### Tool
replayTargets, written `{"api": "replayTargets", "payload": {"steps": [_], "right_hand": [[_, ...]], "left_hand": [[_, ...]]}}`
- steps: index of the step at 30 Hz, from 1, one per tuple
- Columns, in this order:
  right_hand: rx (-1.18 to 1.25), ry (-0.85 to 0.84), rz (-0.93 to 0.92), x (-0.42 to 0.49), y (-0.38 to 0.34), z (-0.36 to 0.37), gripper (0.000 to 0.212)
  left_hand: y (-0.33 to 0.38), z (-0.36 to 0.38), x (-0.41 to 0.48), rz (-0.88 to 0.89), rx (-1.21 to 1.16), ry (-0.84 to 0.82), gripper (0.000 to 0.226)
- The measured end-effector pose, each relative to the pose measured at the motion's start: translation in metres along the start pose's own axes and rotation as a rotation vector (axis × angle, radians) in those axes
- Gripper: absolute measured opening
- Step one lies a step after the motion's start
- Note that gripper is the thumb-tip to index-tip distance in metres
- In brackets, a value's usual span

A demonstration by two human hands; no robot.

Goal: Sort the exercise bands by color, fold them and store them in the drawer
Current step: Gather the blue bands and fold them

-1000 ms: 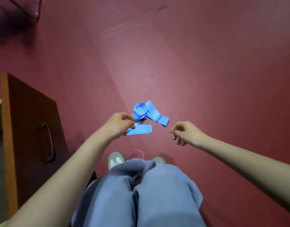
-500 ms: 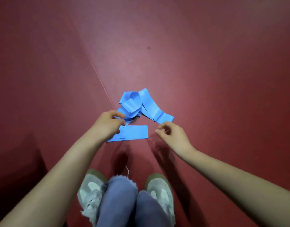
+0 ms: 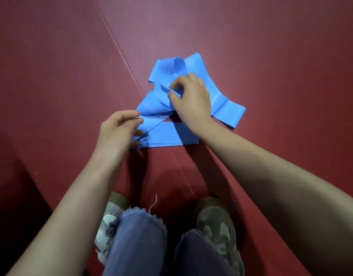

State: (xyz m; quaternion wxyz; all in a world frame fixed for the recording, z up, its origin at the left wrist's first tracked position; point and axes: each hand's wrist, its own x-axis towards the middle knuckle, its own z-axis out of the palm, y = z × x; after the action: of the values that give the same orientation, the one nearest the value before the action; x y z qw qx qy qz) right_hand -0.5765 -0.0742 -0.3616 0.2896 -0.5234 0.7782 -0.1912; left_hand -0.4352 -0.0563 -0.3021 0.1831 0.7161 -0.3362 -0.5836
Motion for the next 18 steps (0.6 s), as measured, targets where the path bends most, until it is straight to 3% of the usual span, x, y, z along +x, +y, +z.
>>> {"api": "replayTargets", "payload": {"steps": [5,7,10,12,14,18], "right_hand": [[0.322,0.208,-0.032,-0.012,-0.012,-0.018,0.009],[0.466,0.189,-0.1,-0.031,-0.023,-0.034,0.008],[0.65,0.027,-0.121,-0.062,-0.037,-0.053,0.013],[0.872,-0.059,0.019,-0.077,-0.039,-0.068,0.023],[1.082,-0.131,0.16,-0.088,-0.036,-0.083,0.025],[1.117,-0.167,0.222,-0.096,-0.025,-0.093,0.02]], "left_hand": [[0.0,0.013,0.0,0.158,-0.021,0.064,0.025],[0.009,0.018,-0.003,0.292,0.02,0.033,0.038],[0.024,0.013,-0.01,0.423,0.089,-0.14,0.048],[0.033,0.006,-0.016,0.43,0.149,-0.303,0.043],[0.041,0.002,-0.026,0.382,0.174,-0.492,0.029],[0.04,0.009,-0.038,0.195,0.161,-0.736,0.005]]}}
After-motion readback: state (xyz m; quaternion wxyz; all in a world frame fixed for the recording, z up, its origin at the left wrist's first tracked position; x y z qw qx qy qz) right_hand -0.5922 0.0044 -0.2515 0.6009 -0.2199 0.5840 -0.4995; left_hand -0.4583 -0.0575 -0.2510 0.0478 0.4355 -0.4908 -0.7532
